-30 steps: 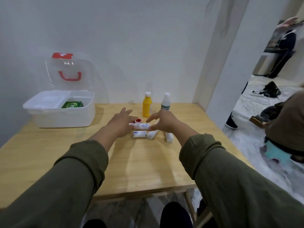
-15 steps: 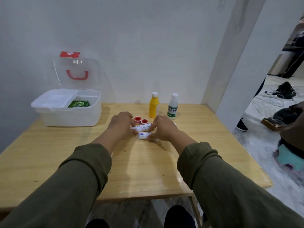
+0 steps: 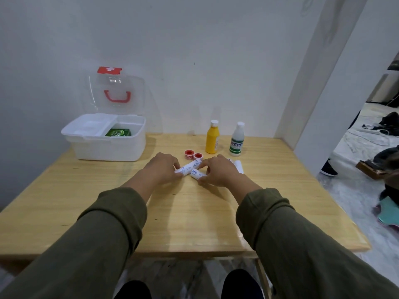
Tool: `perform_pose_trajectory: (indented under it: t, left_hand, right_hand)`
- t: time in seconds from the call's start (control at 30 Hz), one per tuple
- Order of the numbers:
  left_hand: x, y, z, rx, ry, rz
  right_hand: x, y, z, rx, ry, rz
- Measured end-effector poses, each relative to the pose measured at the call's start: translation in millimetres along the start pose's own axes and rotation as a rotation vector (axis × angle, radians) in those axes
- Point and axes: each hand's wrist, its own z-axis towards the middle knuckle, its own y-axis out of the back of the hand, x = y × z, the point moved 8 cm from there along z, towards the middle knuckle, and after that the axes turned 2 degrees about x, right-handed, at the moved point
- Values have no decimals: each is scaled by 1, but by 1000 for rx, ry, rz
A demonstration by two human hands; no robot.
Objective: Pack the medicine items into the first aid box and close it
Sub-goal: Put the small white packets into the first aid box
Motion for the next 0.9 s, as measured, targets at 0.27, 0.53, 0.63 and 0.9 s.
perform_pose_trajectory:
  t: [0.27,0.53,0.63,0.9]
  left_hand:
    - [24,10,-27,-22,49,-16]
    - [67,83,-63,-239,91,-111]
    - [94,115,-73,-311,122,-88]
    - [182,177,-79,-400,255,-12]
  right_hand:
    - [18,5,-5,26,21,-22]
    - [69,58,4,-131,44,177]
    - [99,74,14,-170,70,236]
    - [176,96,60,-196,175,225]
